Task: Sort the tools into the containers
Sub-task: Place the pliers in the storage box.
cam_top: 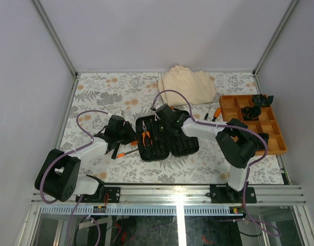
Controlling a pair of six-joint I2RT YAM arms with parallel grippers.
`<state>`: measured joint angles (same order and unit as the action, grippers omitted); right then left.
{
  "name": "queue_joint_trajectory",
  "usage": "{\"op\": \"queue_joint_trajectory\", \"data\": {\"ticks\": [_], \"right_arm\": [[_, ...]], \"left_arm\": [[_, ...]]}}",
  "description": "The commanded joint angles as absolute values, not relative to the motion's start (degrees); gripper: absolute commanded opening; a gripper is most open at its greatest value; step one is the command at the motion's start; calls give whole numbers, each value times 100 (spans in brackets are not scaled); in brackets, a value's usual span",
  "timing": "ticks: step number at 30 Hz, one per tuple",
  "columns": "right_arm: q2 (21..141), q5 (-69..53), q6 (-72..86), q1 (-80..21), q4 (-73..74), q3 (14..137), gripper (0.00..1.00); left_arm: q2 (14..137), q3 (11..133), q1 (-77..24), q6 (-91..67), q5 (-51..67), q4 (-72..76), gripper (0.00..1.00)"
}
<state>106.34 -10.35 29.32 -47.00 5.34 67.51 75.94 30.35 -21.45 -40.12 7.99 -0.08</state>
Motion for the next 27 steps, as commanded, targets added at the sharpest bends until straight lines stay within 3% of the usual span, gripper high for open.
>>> {"op": "queue_joint_trajectory", "data": {"ticks": [1, 13, 20, 27], "right_arm": [[10622, -1257, 2838, -4642, 372, 6766, 37], [10908, -1502, 2856, -4605, 257, 6821, 36], [10943, -1500, 2909, -4588, 188, 6805, 23], [10875, -1333, 2946, -4583, 306, 6887, 16]], "left_arm": [[7647, 2900, -2170, -3990, 611, 387, 24], [7742, 2750, -2171, -3963, 704, 531, 14], [7738, 2575, -2188, -3992, 842, 622, 13], [7563, 2398, -2285, -3998, 890, 538, 13]]}}
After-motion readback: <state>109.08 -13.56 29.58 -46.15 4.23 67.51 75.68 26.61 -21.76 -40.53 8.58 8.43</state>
